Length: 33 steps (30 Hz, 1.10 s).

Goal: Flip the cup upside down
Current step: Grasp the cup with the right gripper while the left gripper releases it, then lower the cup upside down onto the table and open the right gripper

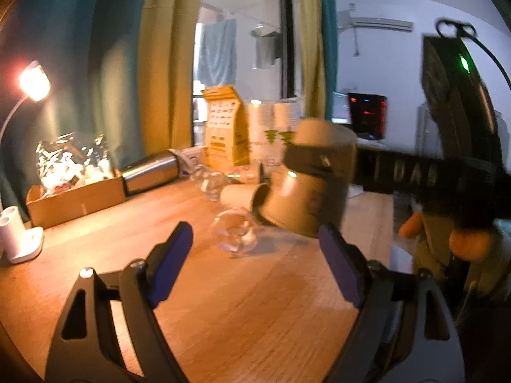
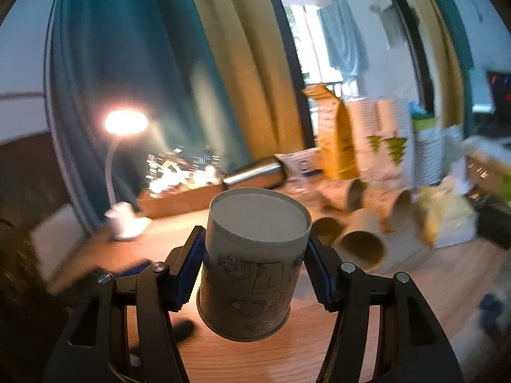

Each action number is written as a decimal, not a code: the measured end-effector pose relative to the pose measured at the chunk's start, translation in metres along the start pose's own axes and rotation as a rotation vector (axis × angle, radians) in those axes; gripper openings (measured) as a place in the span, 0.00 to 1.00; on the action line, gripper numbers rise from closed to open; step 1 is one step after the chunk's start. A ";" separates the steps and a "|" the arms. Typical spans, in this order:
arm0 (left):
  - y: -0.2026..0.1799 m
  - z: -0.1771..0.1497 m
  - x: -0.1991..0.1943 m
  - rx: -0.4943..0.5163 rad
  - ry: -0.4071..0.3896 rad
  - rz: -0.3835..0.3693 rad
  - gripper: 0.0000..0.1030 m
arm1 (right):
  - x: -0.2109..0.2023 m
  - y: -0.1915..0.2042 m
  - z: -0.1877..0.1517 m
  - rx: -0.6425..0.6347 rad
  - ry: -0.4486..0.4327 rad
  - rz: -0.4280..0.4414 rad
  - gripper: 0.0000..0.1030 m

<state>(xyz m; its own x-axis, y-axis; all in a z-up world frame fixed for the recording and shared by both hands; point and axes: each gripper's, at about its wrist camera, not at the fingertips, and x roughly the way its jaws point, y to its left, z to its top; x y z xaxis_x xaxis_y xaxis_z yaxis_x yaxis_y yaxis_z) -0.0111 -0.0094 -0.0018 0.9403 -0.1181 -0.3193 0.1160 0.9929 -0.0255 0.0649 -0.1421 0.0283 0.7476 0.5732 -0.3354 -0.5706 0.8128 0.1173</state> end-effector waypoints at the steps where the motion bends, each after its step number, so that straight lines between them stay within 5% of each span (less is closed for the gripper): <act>1: 0.001 0.000 0.001 -0.010 0.005 0.029 0.80 | 0.005 -0.001 -0.004 -0.024 -0.006 -0.037 0.61; 5: 0.009 -0.001 0.001 -0.039 0.006 0.098 0.80 | 0.025 -0.004 -0.022 -0.095 0.009 -0.132 0.61; 13: 0.014 -0.003 0.005 -0.059 0.025 0.100 0.80 | 0.063 0.002 -0.039 -0.233 0.107 -0.261 0.61; 28: 0.015 -0.003 0.005 -0.072 0.036 0.099 0.80 | 0.075 0.005 -0.050 -0.246 0.176 -0.260 0.63; 33: 0.014 -0.003 0.005 -0.073 0.035 0.099 0.80 | 0.068 0.002 -0.048 -0.218 0.160 -0.237 0.72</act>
<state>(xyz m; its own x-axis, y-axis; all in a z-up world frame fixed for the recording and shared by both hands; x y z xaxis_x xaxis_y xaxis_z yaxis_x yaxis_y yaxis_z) -0.0058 0.0038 -0.0064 0.9339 -0.0201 -0.3570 -0.0017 0.9982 -0.0607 0.0979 -0.1067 -0.0394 0.8150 0.3335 -0.4739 -0.4595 0.8702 -0.1779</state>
